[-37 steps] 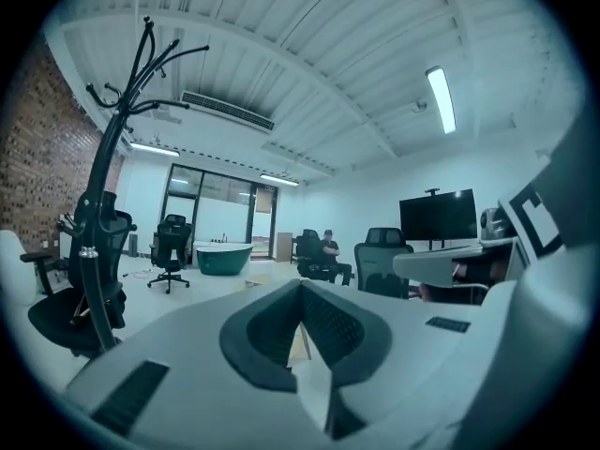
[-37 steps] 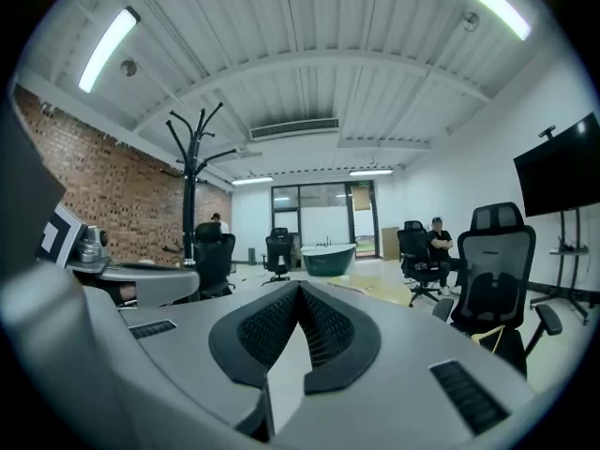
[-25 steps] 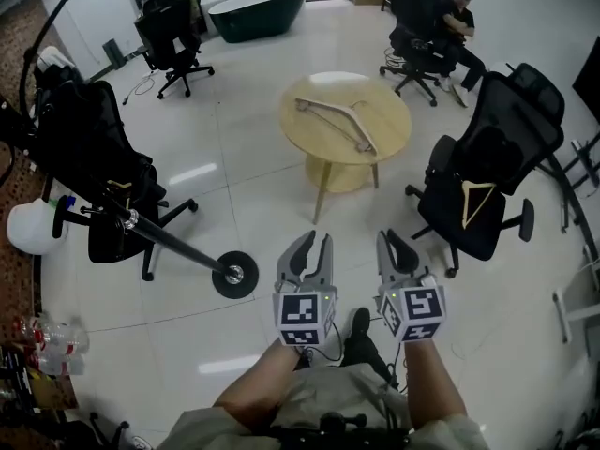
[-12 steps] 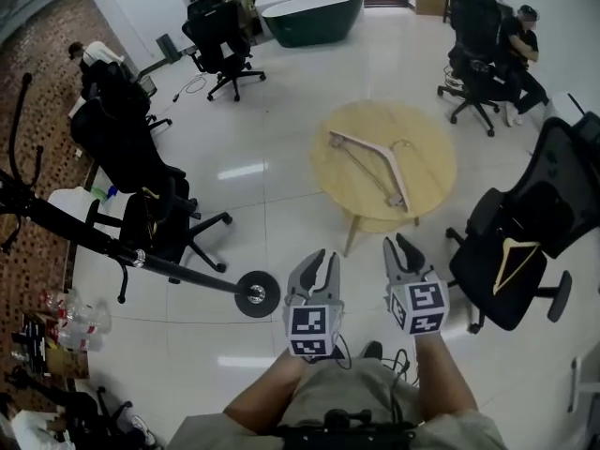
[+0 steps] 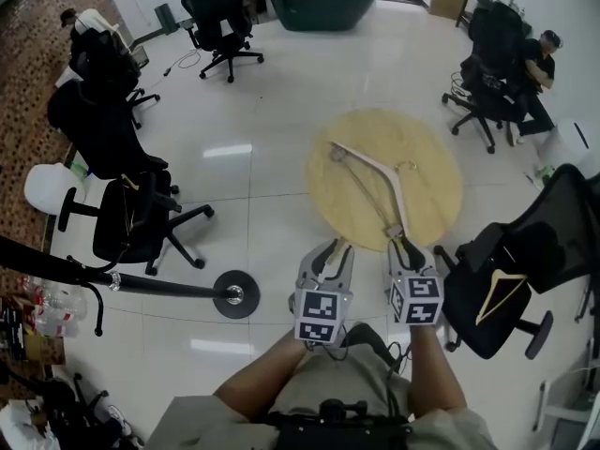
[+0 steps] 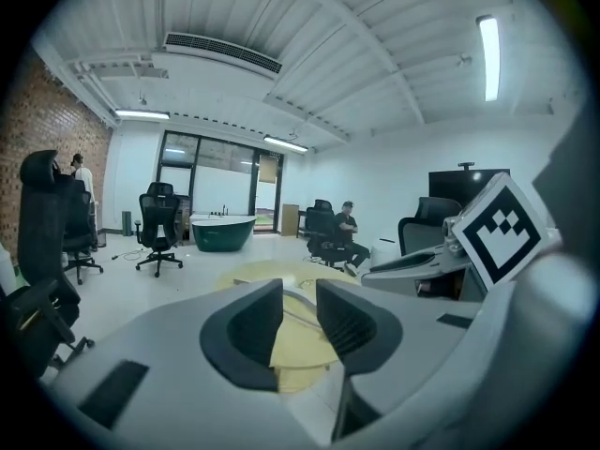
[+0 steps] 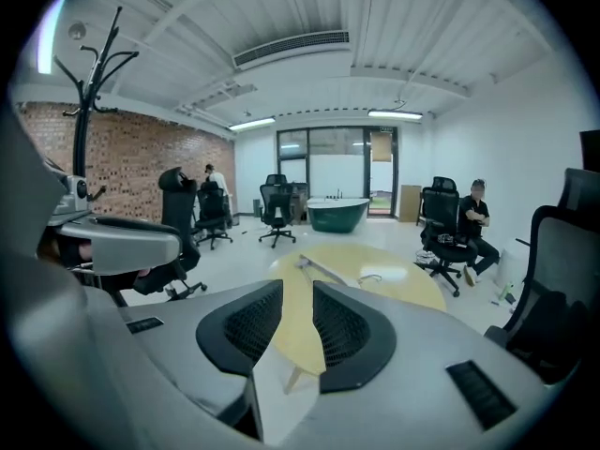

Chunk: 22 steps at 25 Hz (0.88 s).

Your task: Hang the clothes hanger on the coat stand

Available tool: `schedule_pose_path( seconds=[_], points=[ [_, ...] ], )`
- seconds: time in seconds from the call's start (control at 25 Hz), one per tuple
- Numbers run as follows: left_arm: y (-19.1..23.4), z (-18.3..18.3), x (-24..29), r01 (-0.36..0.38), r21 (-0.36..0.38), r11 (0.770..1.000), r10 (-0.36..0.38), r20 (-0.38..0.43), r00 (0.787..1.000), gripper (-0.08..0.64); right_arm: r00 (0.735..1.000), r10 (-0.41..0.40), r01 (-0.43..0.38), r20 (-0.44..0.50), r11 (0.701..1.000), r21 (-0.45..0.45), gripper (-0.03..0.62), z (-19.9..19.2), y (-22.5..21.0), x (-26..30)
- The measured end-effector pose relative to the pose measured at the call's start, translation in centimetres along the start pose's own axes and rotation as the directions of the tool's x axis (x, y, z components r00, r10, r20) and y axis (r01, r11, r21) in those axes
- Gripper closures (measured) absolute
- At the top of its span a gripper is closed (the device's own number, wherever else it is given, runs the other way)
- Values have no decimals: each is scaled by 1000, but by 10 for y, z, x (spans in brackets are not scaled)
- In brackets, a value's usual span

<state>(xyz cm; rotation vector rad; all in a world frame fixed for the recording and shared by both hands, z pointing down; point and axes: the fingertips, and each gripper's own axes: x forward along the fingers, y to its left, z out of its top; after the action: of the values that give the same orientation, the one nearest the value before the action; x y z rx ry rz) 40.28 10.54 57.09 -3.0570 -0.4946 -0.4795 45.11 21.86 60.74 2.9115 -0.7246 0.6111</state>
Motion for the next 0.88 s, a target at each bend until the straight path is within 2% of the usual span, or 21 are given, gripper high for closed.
schedule_pose_path(
  seconds=[0.16,0.24,0.32,0.36,0.6,0.72,0.88],
  points=[
    [6,2,79,-30,15,999,30,-25,999,446,1000,9,-9,-28,1000,0,494,4,-60,65],
    [15,6,119,-71,27,997,72,-41,997,479,998,27,-27,-61,1000,-1,474,3,-88,104],
    [27,11,155,-120,8,993,120,-63,991,515,993,35,-37,-115,999,-9,474,-3,-114,144],
    [31,14,171,-141,-3,990,141,-72,987,520,988,36,-37,-151,999,-8,453,-9,-129,164],
    [28,19,266,-239,-8,971,236,-113,965,522,934,25,-17,-357,1000,24,417,-67,-229,273],
    [36,5,304,-268,-35,963,258,-173,950,521,897,62,-45,-437,998,50,391,-86,-244,320],
    [48,-9,347,-279,-70,958,258,-223,940,521,850,98,-61,-518,994,88,391,-102,-250,367]
  ],
)
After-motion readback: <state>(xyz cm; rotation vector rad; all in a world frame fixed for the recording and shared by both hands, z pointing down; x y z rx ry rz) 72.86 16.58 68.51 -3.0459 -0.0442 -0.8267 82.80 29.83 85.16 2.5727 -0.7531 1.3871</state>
